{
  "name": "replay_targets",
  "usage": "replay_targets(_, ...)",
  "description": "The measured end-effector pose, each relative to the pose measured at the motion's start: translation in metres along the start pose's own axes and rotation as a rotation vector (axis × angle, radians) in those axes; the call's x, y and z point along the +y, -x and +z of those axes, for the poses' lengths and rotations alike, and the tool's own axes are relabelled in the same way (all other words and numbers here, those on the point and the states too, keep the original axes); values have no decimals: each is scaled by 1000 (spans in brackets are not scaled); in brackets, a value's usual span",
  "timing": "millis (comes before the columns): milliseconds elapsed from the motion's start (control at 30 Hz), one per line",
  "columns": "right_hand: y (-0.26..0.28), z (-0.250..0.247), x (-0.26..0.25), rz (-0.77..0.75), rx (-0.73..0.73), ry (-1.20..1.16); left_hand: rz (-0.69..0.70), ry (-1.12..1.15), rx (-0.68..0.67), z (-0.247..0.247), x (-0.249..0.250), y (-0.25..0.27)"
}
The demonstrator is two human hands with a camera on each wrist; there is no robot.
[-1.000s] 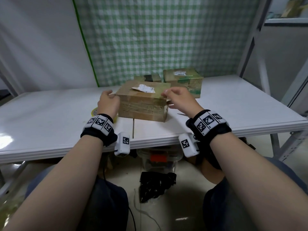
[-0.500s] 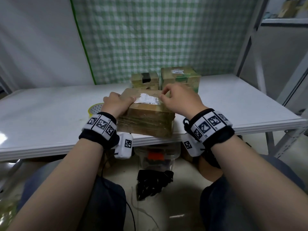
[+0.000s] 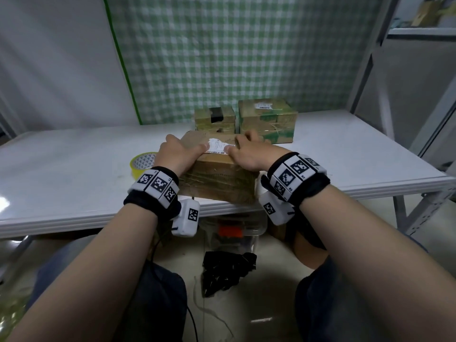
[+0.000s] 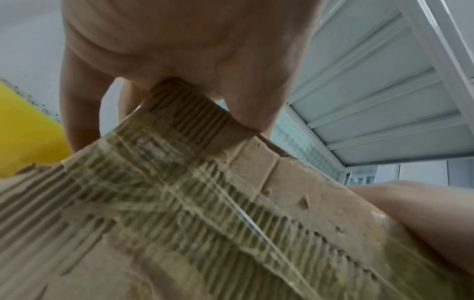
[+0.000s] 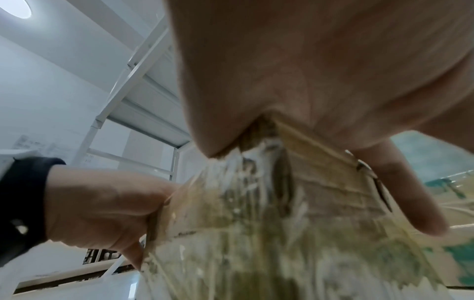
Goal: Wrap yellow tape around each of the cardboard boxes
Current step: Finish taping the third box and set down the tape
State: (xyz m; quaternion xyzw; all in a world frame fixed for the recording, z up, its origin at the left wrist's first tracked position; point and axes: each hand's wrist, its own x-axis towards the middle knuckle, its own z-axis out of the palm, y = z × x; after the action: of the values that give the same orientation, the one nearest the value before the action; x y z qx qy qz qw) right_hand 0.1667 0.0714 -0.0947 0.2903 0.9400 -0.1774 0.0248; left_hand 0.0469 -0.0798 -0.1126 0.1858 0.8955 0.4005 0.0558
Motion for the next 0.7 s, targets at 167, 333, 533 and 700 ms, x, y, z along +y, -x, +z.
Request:
replay_targets(167, -5, -15, -1, 38, -1, -27, 29, -44, -51, -5, 0, -1)
replay_targets(333, -33, -22, 7, 42, 20, -36, 34, -20, -65, -5, 0, -1)
replay_targets(533, -54, -32, 20, 79, 20, -73, 30, -19, -74, -3, -1, -3)
replay_targets(700, -56, -34, 31, 107, 7, -316, -30, 18, -114, -3, 1, -8)
